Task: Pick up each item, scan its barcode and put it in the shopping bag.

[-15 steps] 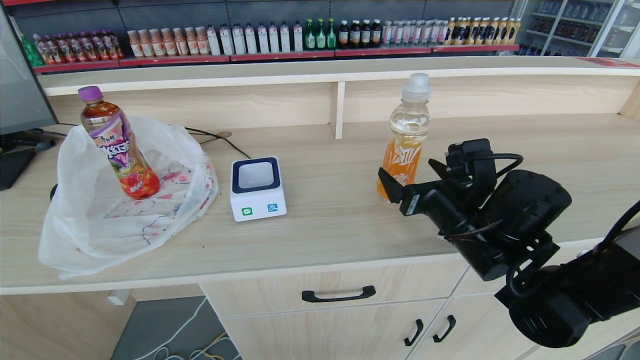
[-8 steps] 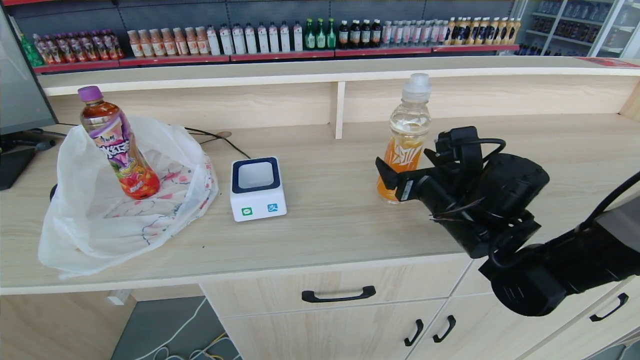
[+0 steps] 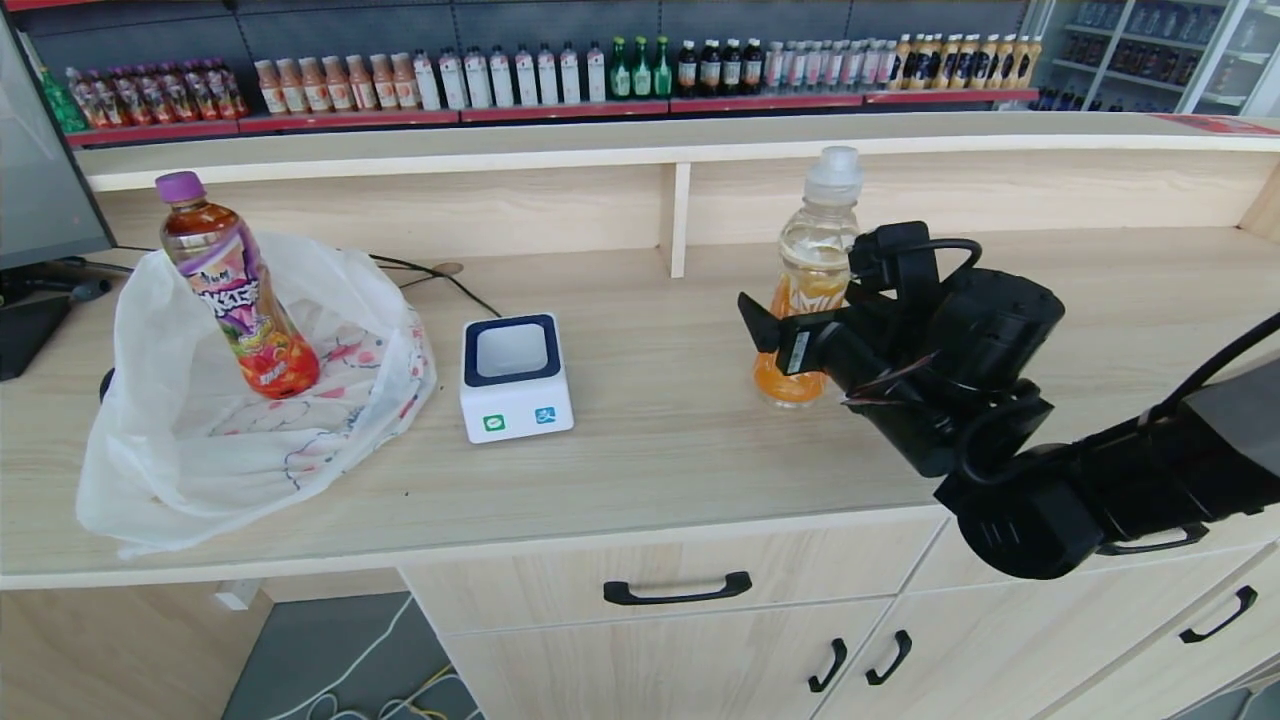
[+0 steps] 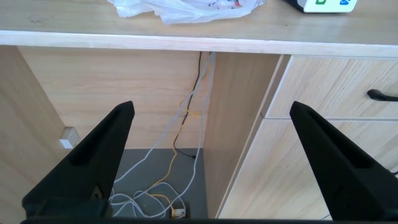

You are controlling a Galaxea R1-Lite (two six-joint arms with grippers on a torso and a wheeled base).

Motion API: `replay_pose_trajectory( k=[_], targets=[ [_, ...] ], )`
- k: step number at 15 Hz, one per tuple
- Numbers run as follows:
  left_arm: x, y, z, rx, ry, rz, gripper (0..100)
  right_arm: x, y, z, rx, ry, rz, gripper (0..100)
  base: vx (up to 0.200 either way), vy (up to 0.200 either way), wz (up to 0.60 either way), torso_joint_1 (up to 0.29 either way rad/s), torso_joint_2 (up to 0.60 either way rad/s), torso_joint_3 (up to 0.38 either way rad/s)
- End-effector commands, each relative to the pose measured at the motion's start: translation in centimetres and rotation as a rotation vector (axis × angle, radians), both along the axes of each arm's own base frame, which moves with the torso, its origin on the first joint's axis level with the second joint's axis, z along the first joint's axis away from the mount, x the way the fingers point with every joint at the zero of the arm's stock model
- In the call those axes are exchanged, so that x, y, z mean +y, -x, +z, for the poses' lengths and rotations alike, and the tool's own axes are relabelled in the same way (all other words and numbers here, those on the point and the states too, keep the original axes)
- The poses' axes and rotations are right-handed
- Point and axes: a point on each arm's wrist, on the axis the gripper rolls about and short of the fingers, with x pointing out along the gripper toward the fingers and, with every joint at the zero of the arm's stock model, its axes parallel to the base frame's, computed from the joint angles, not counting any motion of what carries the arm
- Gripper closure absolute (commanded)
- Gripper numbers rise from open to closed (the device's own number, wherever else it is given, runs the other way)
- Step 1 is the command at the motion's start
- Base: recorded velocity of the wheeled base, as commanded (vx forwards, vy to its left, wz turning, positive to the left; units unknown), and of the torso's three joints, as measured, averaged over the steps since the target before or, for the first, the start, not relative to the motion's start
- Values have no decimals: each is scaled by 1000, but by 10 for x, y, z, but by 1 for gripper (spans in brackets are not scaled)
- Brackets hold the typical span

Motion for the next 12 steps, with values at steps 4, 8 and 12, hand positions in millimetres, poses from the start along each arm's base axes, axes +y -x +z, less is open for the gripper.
replay_pose_trajectory(
  k=[4, 8, 12],
  targets=[
    [0, 0, 0, -2, 0, 1, 0, 2, -3, 3, -9, -7, 0, 0, 0, 0, 0, 0, 0, 0],
    [0, 0, 0, -2, 0, 1, 0, 2, -4, 2, -2, -3, 0, 0, 0, 0, 0, 0, 0, 0],
    [0, 0, 0, -2, 0, 1, 0, 2, -4, 3, -5, -4, 0, 0, 0, 0, 0, 0, 0, 0]
  ],
)
